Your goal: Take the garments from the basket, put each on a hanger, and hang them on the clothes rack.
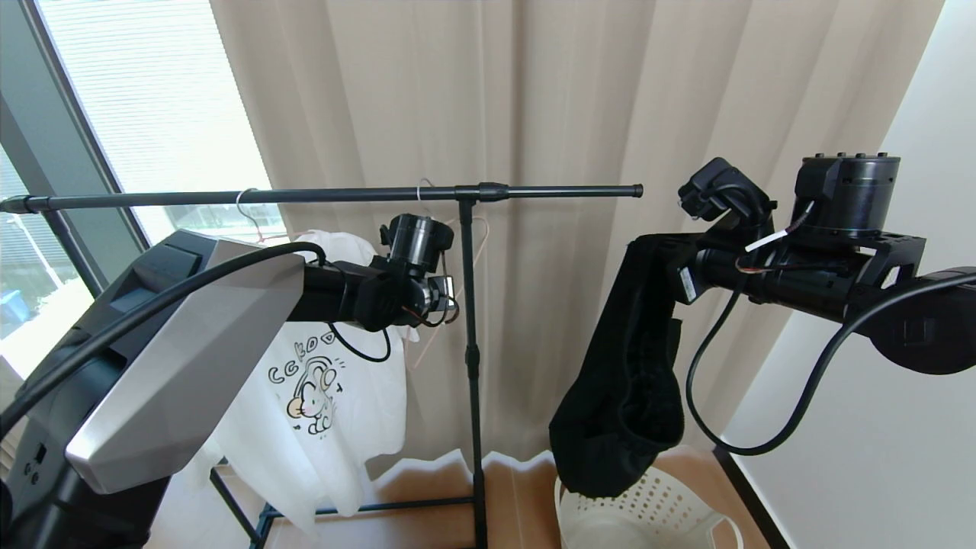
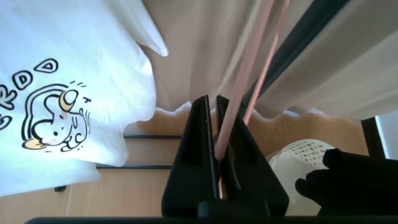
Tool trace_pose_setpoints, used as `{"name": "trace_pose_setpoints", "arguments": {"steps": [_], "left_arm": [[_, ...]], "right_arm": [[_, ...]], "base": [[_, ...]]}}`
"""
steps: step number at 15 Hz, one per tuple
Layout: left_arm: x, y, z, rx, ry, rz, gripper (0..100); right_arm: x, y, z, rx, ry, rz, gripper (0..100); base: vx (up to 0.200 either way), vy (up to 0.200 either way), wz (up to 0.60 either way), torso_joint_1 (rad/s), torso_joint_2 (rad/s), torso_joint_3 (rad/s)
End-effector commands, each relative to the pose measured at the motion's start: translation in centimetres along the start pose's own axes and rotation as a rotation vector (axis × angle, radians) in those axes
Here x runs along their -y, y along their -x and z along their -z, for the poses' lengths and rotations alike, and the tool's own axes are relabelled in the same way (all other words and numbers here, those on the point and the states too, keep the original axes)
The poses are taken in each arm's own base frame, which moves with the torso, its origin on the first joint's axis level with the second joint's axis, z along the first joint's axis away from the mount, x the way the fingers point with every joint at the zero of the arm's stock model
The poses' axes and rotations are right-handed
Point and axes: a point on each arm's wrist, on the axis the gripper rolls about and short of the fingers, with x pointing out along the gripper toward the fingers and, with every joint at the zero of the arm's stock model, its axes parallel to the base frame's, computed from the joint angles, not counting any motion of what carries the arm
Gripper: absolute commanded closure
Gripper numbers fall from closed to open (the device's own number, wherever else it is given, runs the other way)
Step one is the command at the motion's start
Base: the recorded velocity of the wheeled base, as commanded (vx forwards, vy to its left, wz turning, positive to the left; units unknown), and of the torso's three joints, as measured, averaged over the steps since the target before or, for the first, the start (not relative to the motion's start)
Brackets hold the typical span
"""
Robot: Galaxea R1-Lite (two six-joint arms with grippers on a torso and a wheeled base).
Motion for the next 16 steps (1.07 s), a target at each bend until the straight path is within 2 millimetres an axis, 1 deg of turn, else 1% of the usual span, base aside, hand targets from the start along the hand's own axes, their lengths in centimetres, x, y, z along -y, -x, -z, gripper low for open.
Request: {"name": "trace_pose_setpoints", "arguments": {"steps": [1,3,5,7,12,13,14,16], "left_arm": [[-0.3,1.1,-1.0,0.023,0.011,0.0,100],[-0.7,2.3,-1.4,0.025,0.012,0.0,100],[-1.1,3.1,-1.5,0.022,0.011,-0.01,100],[-2.2,4.4,-1.6,0.023,0.013,-0.029,100],[-4.7,6.8,-1.1,0.031,0.019,-0.052,100],[-4.7,6.8,-1.1,0.031,0.019,-0.052,100],[-5.6,7.9,-0.5,0.029,0.003,-0.058,100],[-6.2,9.3,-0.1,0.053,-0.004,-0.051,100]], "right_arm": [[0.0,0.0,0.0,0.001,0.001,-0.001,100],[0.0,0.0,0.0,0.001,0.001,-0.001,100],[0.0,0.0,0.0,0.0,0.002,0.0,100],[0.0,0.0,0.0,-0.001,0.007,-0.001,100],[-0.1,0.0,0.1,0.015,0.01,0.005,100],[-0.1,0.0,0.1,0.015,0.01,0.005,100],[-0.4,0.0,0.2,0.027,0.024,0.003,100],[-0.4,0.0,0.2,0.026,0.028,0.001,100]], "base": [[0.0,0.0,0.0,0.0,0.0,0.0],[0.0,0.0,0.0,0.0,0.0,0.0],[0.0,0.0,0.0,0.0,0.0,0.0],[0.0,0.0,0.0,0.0,0.0,0.0],[0.0,0.0,0.0,0.0,0.0,0.0],[0.0,0.0,0.0,0.0,0.0,0.0],[0.0,0.0,0.0,0.0,0.0,0.0],[0.0,0.0,0.0,0.0,0.0,0.0]]}}
